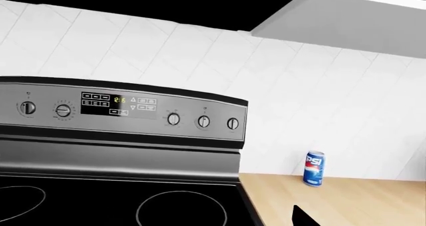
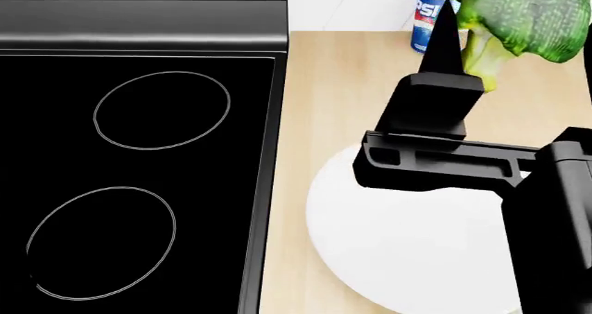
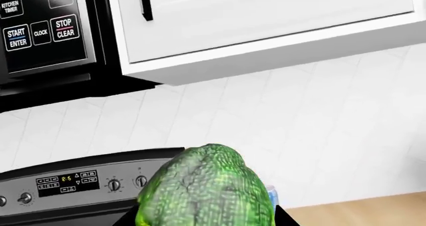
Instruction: Pick the broccoli from the counter and place it in the microwave.
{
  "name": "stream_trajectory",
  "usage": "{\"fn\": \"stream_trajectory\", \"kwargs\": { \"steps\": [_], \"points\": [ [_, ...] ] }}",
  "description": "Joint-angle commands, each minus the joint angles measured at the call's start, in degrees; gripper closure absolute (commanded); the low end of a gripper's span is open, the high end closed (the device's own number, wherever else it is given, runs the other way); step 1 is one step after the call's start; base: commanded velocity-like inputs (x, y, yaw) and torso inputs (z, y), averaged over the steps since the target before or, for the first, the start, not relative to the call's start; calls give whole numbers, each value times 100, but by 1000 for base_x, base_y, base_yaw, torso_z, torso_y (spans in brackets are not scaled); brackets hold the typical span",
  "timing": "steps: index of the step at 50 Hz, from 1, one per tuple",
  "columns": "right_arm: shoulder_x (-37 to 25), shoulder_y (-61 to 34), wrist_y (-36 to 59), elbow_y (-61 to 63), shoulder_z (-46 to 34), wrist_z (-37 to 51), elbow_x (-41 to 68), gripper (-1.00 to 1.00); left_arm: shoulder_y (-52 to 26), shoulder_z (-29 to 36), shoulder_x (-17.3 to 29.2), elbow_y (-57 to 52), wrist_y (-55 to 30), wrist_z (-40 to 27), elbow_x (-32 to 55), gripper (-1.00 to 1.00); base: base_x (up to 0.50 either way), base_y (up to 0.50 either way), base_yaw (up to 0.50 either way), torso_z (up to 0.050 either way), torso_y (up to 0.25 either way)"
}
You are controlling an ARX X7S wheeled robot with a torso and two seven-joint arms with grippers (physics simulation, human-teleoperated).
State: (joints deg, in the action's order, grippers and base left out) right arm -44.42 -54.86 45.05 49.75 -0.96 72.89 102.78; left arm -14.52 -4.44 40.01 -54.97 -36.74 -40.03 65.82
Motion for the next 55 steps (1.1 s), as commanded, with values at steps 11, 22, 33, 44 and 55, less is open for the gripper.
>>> {"fn": "stream_trajectory", "kwargs": {
  "steps": [11,22,33,44,55],
  "points": [
    [-138,125,50,130,199,-109,-117,100,183,-7,-11,-71,117,-50,-46,-100,-416,163,0,0,1],
    [-189,55,103,124,120,-96,-105,100,203,61,-44,-74,150,-65,-113,-100,-132,500,0,0,0],
    [-184,4,143,134,37,-105,-134,100,233,87,-43,-78,198,-64,-144,-100,0,500,0,0,0],
    [-165,-53,171,108,-41,-127,-163,100,204,139,-57,-35,232,-54,-179,-100,0,500,0,0,0],
    [-148,-155,206,79,-137,-149,-151,100,106,203,-62,-2,238,-72,-167,-100,0,500,0,0,0]
  ]
}}
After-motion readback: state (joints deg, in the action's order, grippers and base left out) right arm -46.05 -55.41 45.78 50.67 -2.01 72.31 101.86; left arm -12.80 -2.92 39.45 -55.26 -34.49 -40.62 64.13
